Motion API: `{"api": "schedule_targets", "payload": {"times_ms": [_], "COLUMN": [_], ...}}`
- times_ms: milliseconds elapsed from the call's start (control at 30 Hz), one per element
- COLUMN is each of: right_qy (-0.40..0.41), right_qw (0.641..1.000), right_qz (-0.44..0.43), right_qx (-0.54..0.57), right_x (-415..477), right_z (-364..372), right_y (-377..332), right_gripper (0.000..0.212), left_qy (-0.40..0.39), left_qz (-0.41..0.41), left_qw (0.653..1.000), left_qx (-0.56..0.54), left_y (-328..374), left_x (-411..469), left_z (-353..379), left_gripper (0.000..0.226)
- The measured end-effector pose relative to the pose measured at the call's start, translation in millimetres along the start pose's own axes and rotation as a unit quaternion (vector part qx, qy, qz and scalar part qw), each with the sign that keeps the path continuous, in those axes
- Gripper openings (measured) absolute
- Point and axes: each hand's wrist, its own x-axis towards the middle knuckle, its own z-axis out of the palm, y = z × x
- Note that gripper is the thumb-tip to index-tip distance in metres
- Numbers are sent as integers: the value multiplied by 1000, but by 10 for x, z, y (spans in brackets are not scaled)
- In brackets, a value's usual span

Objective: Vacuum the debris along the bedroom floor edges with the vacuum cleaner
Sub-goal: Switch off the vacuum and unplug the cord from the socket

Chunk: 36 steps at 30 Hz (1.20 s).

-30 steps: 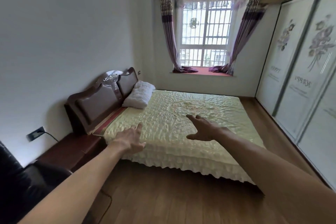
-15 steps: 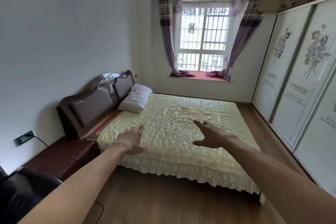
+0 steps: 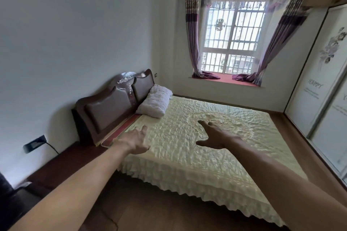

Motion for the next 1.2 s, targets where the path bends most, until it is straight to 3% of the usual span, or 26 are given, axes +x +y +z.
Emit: {"api": "schedule_targets", "payload": {"times_ms": [467, 967, 1200], "right_qy": [6, -42, -59], "right_qw": [994, 964, 946], "right_qz": [-105, -260, -314], "right_qx": [-7, -24, -51], "right_x": [1962, 4438, 5283], "right_z": [-118, -62, 102], "right_y": [-904, -1334, -1721], "right_gripper": [96, 95, 95], "left_qy": [26, 20, 1], "left_qz": [-90, -240, -299], "left_qw": [996, 970, 954], "left_qx": [6, -15, -6], "left_y": [-1380, -2097, -2465], "left_x": [1061, 2591, 2817], "left_z": [-259, -243, -249], "left_gripper": [94, 92, 90]}}
